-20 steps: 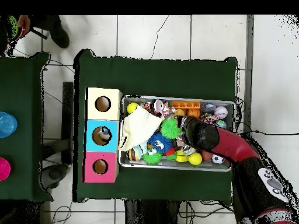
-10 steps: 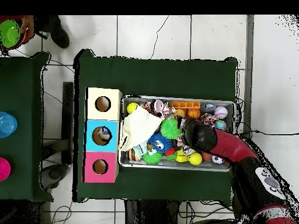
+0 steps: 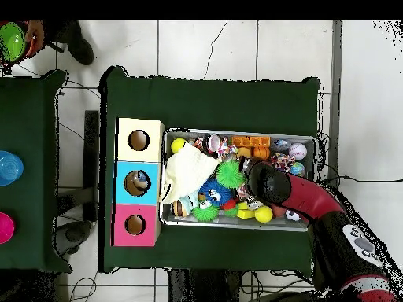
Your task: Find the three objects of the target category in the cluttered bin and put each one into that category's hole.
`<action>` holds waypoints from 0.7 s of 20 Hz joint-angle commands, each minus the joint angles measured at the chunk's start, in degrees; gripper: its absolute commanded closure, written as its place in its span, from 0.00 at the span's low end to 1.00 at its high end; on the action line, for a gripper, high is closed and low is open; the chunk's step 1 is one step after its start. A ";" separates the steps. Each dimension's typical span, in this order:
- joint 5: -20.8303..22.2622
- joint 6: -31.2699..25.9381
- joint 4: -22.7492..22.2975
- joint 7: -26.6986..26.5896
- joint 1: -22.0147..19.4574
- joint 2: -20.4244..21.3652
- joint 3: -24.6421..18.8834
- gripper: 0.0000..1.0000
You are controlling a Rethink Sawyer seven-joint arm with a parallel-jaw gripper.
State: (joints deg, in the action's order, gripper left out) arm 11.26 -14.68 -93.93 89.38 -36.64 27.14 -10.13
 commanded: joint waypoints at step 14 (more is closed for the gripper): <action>2.57 -5.79 -1.20 1.20 -0.49 0.97 -1.44 1.00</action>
State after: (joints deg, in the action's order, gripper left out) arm 11.28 -14.70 -94.06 89.38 -36.64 27.42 -10.12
